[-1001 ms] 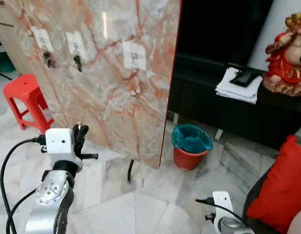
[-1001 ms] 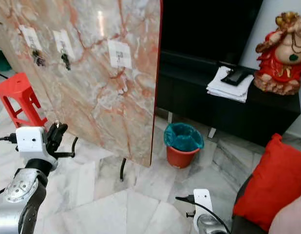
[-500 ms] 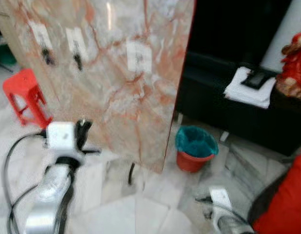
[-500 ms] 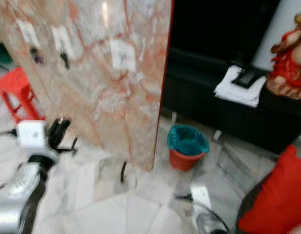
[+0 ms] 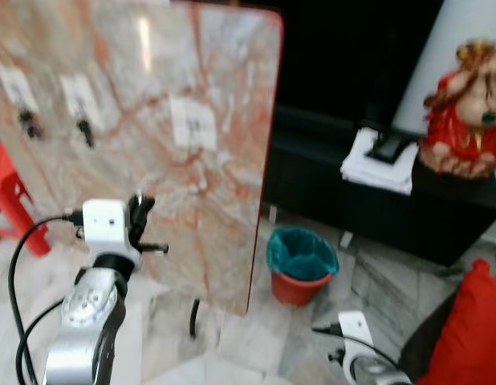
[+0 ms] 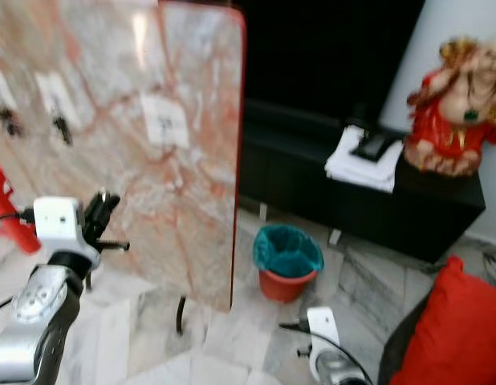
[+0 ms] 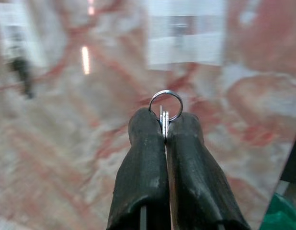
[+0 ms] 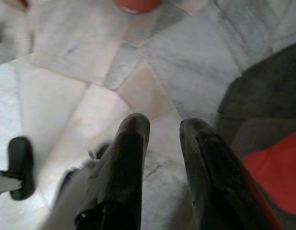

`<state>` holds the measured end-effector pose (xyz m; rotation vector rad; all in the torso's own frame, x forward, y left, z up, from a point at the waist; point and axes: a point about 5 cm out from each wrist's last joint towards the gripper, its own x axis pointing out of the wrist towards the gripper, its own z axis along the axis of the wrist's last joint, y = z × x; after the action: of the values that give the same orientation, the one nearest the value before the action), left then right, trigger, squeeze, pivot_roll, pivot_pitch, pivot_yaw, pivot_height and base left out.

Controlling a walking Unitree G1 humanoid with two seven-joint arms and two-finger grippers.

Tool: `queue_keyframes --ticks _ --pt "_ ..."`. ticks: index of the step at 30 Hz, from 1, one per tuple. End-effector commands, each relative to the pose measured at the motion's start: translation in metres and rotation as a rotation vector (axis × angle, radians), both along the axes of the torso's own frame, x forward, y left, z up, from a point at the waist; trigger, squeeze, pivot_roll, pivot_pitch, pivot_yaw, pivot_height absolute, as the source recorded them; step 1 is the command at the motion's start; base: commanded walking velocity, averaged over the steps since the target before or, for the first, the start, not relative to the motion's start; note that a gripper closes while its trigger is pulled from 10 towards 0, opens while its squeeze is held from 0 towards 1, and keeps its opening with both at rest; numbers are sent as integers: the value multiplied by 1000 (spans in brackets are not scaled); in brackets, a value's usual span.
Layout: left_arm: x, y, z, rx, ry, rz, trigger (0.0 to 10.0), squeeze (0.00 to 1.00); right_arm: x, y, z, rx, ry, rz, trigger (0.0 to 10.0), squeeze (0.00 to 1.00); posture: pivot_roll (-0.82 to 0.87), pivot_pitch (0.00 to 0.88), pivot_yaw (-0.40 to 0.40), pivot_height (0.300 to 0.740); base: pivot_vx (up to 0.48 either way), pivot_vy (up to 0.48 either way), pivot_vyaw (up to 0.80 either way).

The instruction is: Hang keys on a hook

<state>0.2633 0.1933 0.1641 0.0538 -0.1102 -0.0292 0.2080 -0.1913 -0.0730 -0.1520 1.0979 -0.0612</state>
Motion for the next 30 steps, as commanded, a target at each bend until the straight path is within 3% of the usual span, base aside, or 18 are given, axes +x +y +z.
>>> queue_keyframes --ticks 1,30 --pt "0 -3 1 -1 -1 -14 10000 0 5 -2 3 -10 -13 14 10000 0 -10 0 -49 734 300 0 650" --pt "0 -15 6 -46 -14 -80 10000 0 5 -1 3 -1 -10 -14 10000 0 -12 0 -46 734 295 0 23"
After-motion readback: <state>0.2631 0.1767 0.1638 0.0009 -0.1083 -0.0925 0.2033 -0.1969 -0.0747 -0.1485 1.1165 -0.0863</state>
